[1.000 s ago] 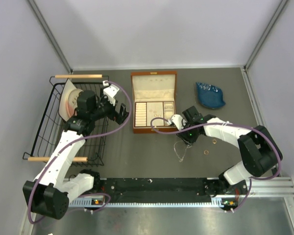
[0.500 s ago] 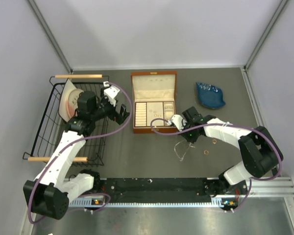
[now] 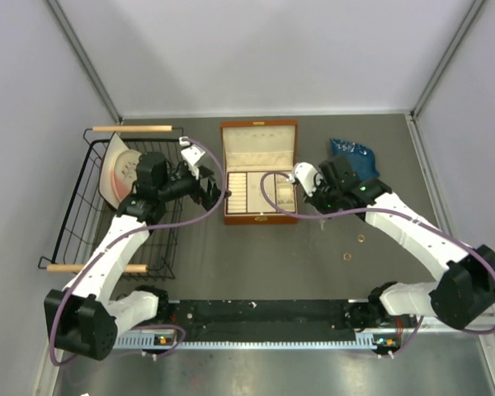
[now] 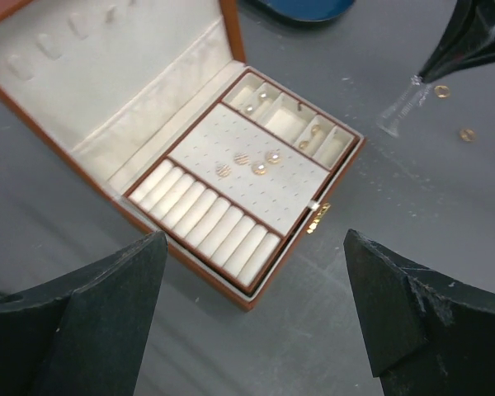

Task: Organize the mixed jewelry

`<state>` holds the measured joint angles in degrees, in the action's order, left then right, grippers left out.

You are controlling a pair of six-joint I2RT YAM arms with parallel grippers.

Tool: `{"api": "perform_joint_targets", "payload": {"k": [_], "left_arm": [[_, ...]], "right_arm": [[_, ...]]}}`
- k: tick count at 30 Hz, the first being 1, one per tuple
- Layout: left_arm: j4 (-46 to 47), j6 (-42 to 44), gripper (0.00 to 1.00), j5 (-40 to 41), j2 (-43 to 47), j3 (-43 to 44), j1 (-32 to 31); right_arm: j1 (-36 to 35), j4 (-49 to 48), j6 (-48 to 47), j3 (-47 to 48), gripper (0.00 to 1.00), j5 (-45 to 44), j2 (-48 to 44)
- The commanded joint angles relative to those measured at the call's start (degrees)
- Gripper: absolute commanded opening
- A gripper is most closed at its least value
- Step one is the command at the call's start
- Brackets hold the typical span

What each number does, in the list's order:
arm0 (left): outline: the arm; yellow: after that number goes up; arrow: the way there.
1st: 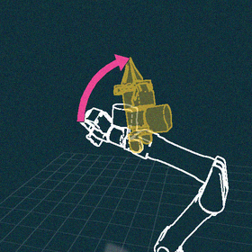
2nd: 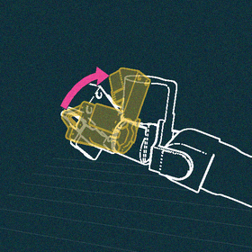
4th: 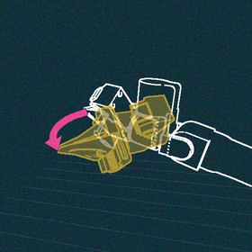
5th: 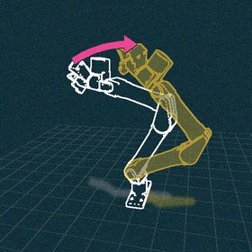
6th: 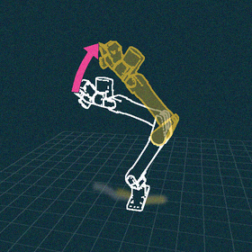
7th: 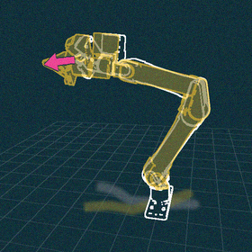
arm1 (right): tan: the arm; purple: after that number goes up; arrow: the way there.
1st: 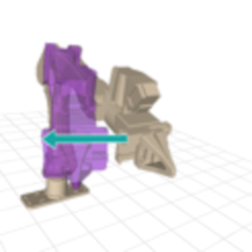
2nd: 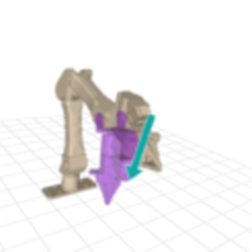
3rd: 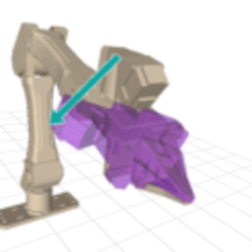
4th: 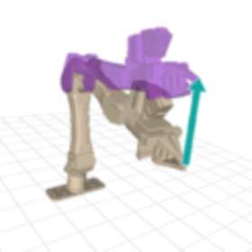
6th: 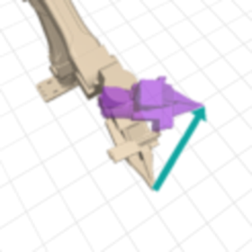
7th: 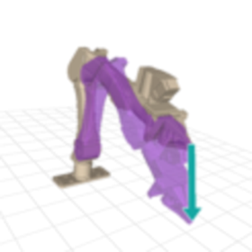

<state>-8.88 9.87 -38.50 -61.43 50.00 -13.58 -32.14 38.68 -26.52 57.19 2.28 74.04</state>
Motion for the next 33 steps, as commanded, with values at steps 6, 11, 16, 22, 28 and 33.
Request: {"api": "perform_joint_targets", "payload": {"k": [6,11,16,22,28,33], "left_arm": [[8.4,-4.8,0.93,-12.6,-9.3,4.1,-5.6],[10.5,-3.6,0.92,-11.9,-16.2,10.3,-11.5],[12.9,-4.5,0.91,-13.4,-22.3,15.5,-14.6],[16.4,-5.9,0.91,-12.8,-27.4,19.5,-17.8],[23.4,-14.3,0.96,-15.2,-32.7,22.7,-18.7],[25.6,-18.2,0.94,-17.1,-35.9,24.9,-19.8]], "right_arm": [[-0.2,9.0,1.5,15.7,0.00,9.6,-4.3],[-0.3,10.6,0.6,21.8,0.00,13.4,-3.6],[-0.2,11.2,0.2,26.0,0.00,15.6,-2.2],[-0.3,11.5,0.4,28.2,0.00,16.8,-1.4],[-0.2,11.5,0.9,29.7,0.00,17.5,-0.6],[-0.2,11.5,1.3,30.3,0.00,17.3,-0.6]]}}
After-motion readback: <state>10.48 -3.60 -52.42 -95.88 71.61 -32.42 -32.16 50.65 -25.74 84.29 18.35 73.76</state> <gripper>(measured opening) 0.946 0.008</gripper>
